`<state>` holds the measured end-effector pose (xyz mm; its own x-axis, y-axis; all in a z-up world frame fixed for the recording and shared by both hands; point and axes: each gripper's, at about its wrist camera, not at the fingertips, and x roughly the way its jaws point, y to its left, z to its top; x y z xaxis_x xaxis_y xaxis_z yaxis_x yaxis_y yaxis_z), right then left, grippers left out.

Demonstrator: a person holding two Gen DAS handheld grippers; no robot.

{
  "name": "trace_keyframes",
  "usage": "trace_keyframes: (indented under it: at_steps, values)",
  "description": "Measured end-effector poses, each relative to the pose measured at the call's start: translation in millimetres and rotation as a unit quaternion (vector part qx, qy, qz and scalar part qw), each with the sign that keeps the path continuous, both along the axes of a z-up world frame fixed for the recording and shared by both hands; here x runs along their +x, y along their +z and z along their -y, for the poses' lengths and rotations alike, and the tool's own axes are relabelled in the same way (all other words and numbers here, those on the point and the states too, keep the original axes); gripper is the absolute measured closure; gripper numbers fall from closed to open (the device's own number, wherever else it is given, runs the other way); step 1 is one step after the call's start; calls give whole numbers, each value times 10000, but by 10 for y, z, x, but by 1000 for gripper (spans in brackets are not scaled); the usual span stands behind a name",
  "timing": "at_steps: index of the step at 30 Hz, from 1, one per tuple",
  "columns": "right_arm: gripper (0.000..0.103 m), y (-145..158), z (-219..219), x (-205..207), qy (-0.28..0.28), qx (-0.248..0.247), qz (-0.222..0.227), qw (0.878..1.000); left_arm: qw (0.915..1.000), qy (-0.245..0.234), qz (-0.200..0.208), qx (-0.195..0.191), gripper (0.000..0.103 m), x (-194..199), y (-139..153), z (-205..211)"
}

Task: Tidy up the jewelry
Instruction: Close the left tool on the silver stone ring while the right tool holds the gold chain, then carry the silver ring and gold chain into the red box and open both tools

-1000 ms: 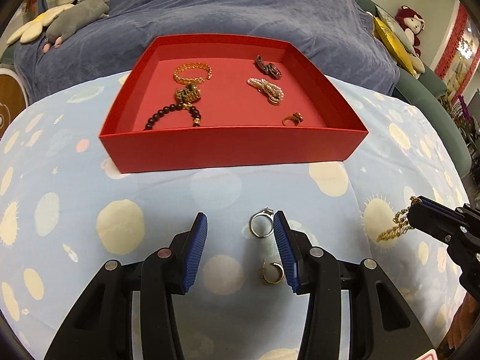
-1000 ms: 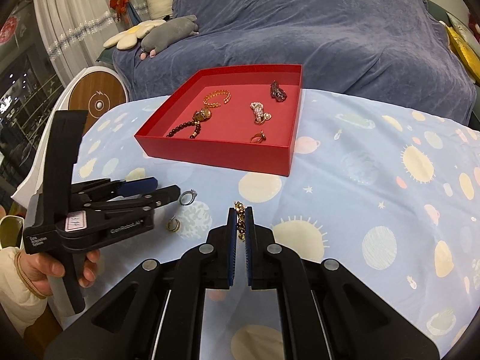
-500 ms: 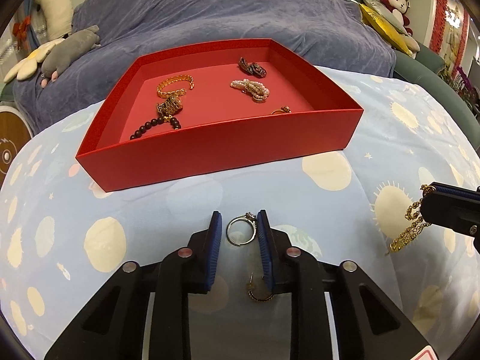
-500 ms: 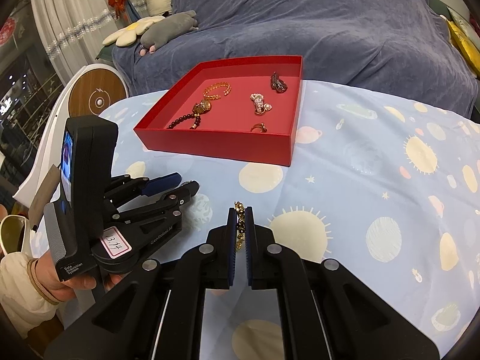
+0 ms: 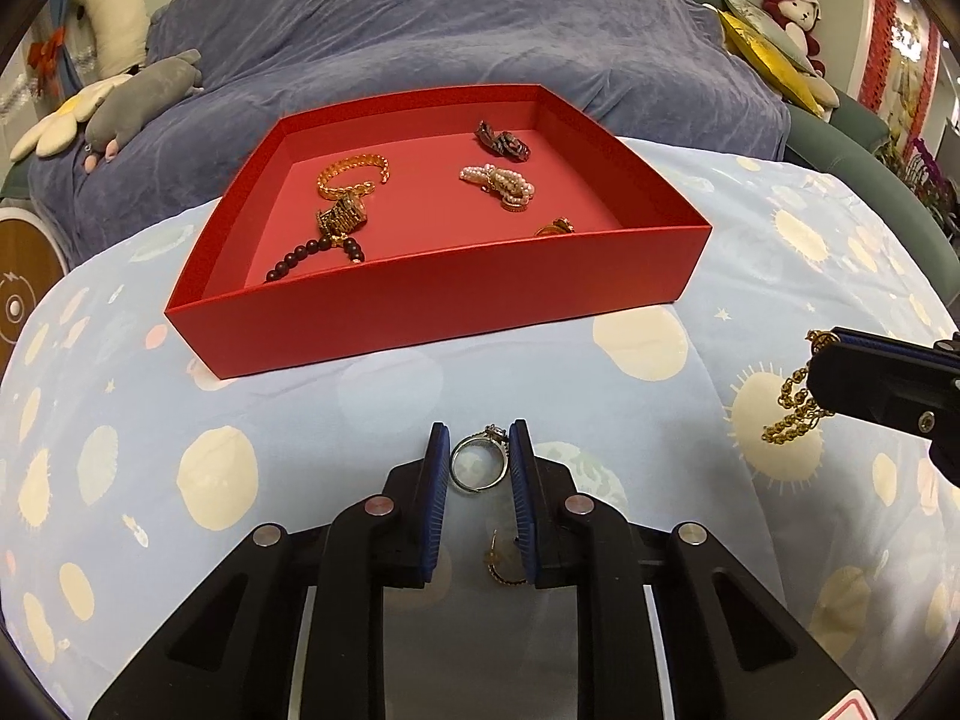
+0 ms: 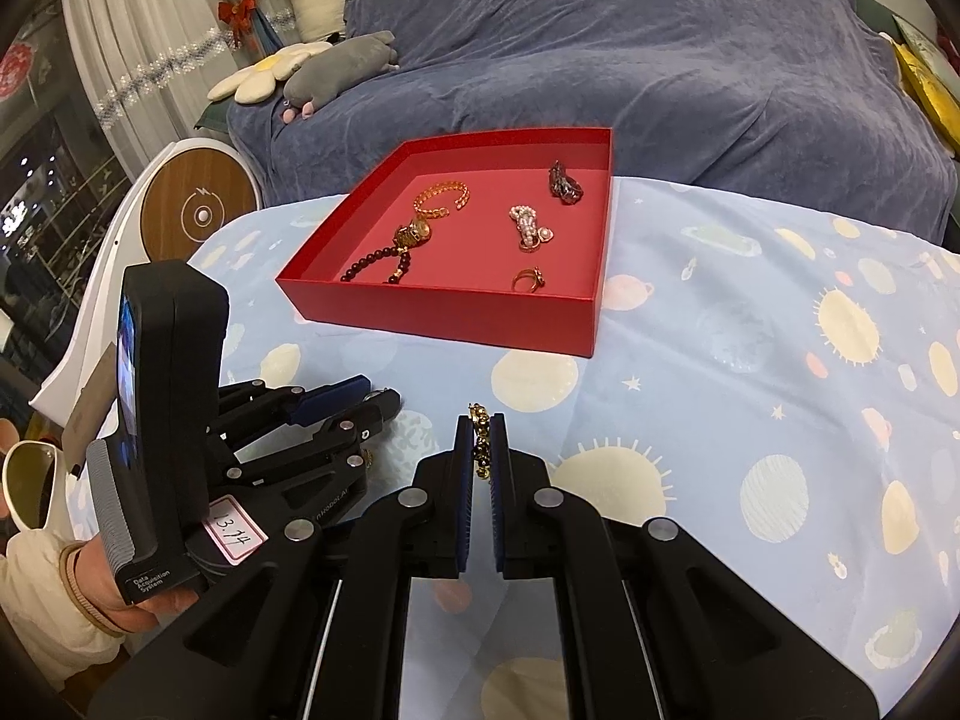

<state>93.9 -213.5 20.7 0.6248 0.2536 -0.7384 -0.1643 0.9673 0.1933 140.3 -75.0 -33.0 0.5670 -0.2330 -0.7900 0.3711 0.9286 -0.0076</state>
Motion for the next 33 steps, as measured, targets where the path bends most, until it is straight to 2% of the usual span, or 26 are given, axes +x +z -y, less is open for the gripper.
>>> trace_keyframes:
  at_steps: [21, 33]
  values:
    - [99, 93, -75, 161, -40, 63, 152, 9999, 9994, 169, 69, -299, 86, 19, 280, -183]
    - [99, 255, 45, 345, -274, 187, 341, 9989, 9957, 618, 308, -611, 86, 248, 619, -486]
